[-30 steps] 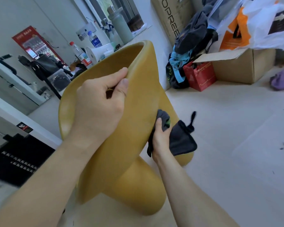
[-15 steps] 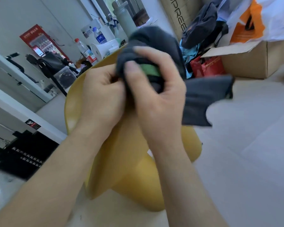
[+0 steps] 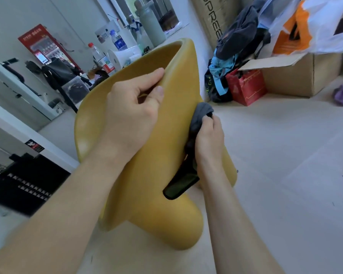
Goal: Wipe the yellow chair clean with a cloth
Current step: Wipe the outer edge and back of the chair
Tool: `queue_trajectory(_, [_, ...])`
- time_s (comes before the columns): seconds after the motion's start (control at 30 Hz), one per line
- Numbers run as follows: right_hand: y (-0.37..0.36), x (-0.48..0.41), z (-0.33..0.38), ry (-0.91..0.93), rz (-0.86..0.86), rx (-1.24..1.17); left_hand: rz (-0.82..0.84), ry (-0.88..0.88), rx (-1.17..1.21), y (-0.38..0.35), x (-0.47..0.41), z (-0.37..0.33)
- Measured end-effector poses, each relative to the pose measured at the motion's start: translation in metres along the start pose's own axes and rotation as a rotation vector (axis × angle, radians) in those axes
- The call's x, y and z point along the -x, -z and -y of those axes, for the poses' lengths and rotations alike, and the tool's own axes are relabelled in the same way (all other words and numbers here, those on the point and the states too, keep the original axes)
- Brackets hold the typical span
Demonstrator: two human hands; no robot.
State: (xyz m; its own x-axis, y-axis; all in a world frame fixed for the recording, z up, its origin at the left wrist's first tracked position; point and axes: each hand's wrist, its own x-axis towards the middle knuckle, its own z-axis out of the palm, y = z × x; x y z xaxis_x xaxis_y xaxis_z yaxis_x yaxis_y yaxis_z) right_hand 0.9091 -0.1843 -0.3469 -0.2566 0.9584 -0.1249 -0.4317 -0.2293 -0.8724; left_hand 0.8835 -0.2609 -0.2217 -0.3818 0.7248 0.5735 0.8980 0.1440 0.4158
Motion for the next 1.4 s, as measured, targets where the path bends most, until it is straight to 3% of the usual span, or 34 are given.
queue_trajectory(0.17, [-0.017, 0.058, 0.046, 0.512, -0.009, -0.054, 0.053, 0.009, 0.201, 0.002, -0.003, 0.003])
queue_trajectory(0.23, [-0.025, 0.059, 0.039, 0.617, -0.023, -0.139, 0.080, 0.036, 0.280, 0.002, -0.002, 0.002])
queue_trajectory(0.3, [-0.026, 0.043, 0.015, 0.542, -0.115, -0.191, 0.043, 0.051, 0.215, 0.002, -0.002, 0.005])
queue_trajectory(0.43, [-0.020, 0.008, -0.057, -0.046, -0.082, -0.069, 0.056, -0.142, -0.288, 0.002, 0.018, 0.006])
queue_trajectory(0.5, [-0.018, 0.008, -0.077, -0.223, -0.036, -0.017, 0.073, -0.201, -0.387, 0.002, 0.029, 0.010])
queue_trajectory(0.6, [-0.020, 0.023, -0.054, -0.129, -0.118, -0.083, 0.046, -0.222, -0.385, 0.002, 0.029, 0.013])
queue_trajectory(0.73, [-0.036, 0.071, 0.004, 0.401, -0.184, -0.246, 0.037, -0.161, -0.226, -0.005, 0.011, 0.009])
queue_trajectory(0.8, [-0.038, 0.072, 0.008, 0.507, -0.210, -0.259, 0.048, -0.108, -0.111, -0.012, 0.002, 0.004])
queue_trajectory(0.87, [-0.029, 0.043, -0.002, 0.385, -0.228, -0.248, 0.062, -0.104, -0.112, -0.020, -0.004, 0.000])
queue_trajectory(0.93, [-0.016, 0.012, -0.013, 0.103, -0.144, -0.248, 0.091, -0.053, -0.088, -0.025, -0.011, -0.003])
queue_trajectory(1.0, [-0.007, 0.000, -0.026, -0.057, -0.080, -0.267, 0.110, -0.032, -0.067, -0.028, -0.017, -0.006])
queue_trajectory(1.07, [-0.007, 0.017, -0.019, -0.031, -0.067, -0.274, 0.112, -0.055, -0.076, -0.025, -0.015, -0.005])
queue_trajectory(1.23, [-0.019, 0.058, -0.002, 0.298, -0.134, -0.210, 0.093, 0.045, 0.082, -0.002, 0.037, 0.020])
queue_trajectory(1.4, [-0.007, -0.007, -0.029, 0.043, -0.012, -0.165, 0.073, 0.141, 0.207, -0.009, 0.038, 0.011])
